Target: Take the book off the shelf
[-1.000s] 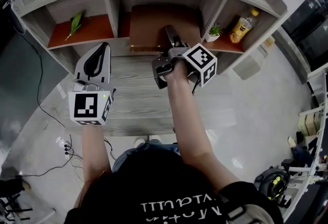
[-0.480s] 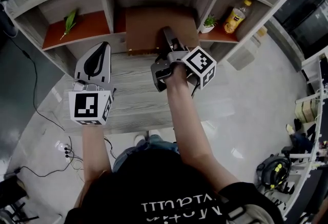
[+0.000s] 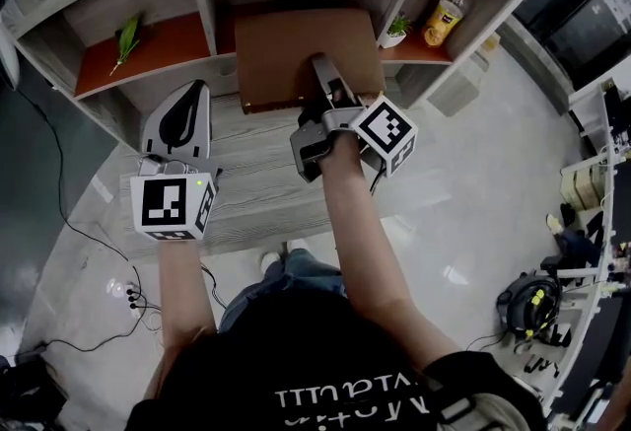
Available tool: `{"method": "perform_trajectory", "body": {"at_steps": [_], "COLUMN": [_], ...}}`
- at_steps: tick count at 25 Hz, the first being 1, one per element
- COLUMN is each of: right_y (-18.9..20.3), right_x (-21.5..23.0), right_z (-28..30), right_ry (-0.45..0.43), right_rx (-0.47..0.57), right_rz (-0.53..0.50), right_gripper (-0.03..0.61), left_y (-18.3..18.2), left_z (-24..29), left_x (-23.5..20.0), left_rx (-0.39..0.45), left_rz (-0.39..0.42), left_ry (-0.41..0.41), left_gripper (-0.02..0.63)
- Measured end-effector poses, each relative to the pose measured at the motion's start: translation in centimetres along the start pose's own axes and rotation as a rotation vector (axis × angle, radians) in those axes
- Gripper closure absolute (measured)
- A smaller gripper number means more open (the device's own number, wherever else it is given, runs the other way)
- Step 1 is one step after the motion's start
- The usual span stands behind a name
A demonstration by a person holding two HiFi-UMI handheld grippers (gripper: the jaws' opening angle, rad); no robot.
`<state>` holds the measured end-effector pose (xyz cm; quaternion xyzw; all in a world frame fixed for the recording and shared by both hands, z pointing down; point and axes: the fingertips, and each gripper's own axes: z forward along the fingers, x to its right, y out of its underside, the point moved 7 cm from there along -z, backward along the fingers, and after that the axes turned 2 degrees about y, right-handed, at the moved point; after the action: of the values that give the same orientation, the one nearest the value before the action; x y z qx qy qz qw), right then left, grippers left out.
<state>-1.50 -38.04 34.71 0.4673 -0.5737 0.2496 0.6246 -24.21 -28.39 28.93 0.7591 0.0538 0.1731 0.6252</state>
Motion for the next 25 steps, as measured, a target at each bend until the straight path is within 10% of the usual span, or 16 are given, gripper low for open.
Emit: {"method": "perform_trajectory", "body": {"at_steps": [25], "right_y": [-0.2], "right_x": [-0.2], "right_z": [-5.5], "right_ry": [0.064], "right_rx": [-0.008], "right_rz": [-0.225], "right_gripper": [0.339], "left_y": [0.3], "left_z": [0.3], "left_x": [1.2], "left_rx": [0.060], "left_rz": [-0.069], "left_ry": [0.045], "left_gripper": [0.603]}}
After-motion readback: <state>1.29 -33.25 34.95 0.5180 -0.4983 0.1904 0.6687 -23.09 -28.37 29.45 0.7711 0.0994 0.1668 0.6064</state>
